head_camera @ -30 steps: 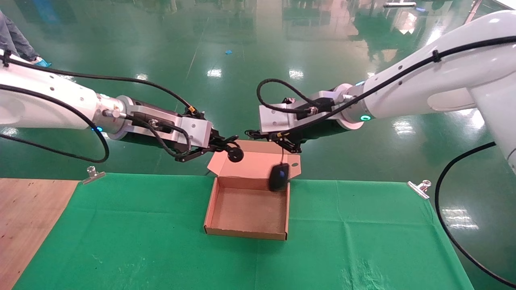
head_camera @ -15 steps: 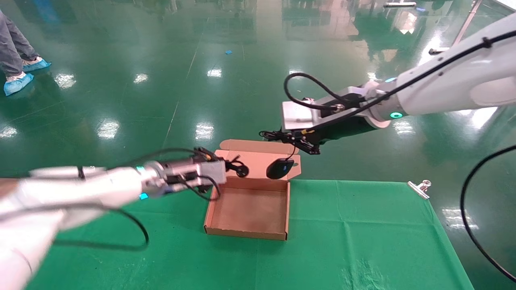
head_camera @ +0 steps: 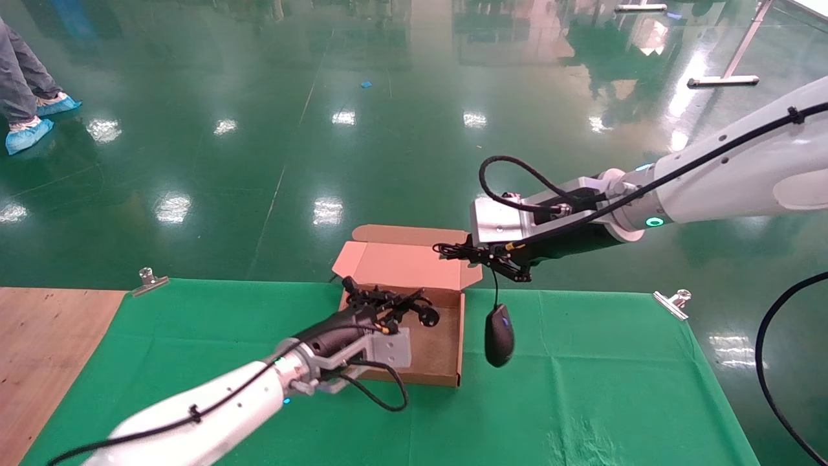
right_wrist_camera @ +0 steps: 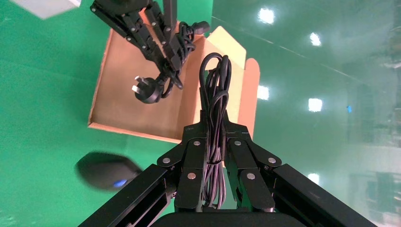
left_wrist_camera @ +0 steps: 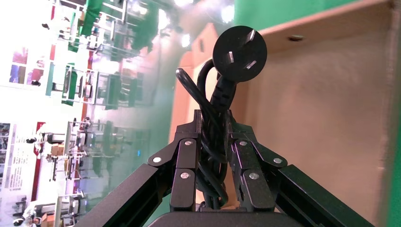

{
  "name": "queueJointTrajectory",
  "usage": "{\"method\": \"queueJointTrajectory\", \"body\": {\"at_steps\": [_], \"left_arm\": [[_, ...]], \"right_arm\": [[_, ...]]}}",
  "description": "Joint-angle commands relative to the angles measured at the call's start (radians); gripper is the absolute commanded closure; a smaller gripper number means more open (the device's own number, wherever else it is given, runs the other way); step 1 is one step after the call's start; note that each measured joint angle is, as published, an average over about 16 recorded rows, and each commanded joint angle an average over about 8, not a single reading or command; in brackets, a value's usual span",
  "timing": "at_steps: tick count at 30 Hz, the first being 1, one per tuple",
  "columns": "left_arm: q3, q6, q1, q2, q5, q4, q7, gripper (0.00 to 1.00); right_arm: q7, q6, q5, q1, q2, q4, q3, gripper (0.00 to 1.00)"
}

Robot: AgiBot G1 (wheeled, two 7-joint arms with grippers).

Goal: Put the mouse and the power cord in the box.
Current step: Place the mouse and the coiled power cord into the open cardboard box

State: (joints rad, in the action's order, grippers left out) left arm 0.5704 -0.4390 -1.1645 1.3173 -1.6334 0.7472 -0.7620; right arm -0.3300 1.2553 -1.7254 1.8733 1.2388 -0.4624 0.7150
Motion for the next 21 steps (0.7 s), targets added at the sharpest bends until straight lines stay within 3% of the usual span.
{"method": "queueJointTrajectory", "body": {"at_steps": [1,6,9,11,15,17,19,21], "left_arm": [[0.009,0.035,0.018,0.012,-0.024,0.009,0.0,1.0],[0.045,0.053,0.005,0.031,-0.036,-0.037,0.01,1.0],[0.071,0.057,-0.001,0.035,-0.029,-0.05,0.017,0.92],[0.089,0.063,-0.001,0.035,-0.024,-0.055,0.02,0.77],[0.121,0.074,-0.004,0.035,-0.008,-0.069,0.028,0.29],[0.135,0.082,-0.008,0.035,0.001,-0.079,0.034,0.1],[0.148,0.089,-0.012,0.035,0.01,-0.088,0.041,0.0],[0.161,0.098,-0.017,0.035,0.017,-0.096,0.047,0.0]], "right_arm": [[0.0,0.0,0.002,-0.006,-0.006,-0.005,-0.001,1.0],[-0.003,-0.002,0.005,-0.017,-0.013,-0.005,-0.003,1.0],[-0.008,-0.005,0.006,-0.024,-0.015,-0.001,-0.004,1.0],[-0.012,-0.007,0.007,-0.027,-0.016,0.004,-0.004,1.0],[-0.021,-0.009,0.009,-0.03,-0.017,0.016,-0.006,1.0],[-0.025,-0.009,0.01,-0.03,-0.016,0.021,-0.006,1.0],[-0.029,-0.008,0.012,-0.029,-0.017,0.026,-0.007,1.0],[-0.033,-0.006,0.014,-0.029,-0.017,0.03,-0.008,1.0]]}}
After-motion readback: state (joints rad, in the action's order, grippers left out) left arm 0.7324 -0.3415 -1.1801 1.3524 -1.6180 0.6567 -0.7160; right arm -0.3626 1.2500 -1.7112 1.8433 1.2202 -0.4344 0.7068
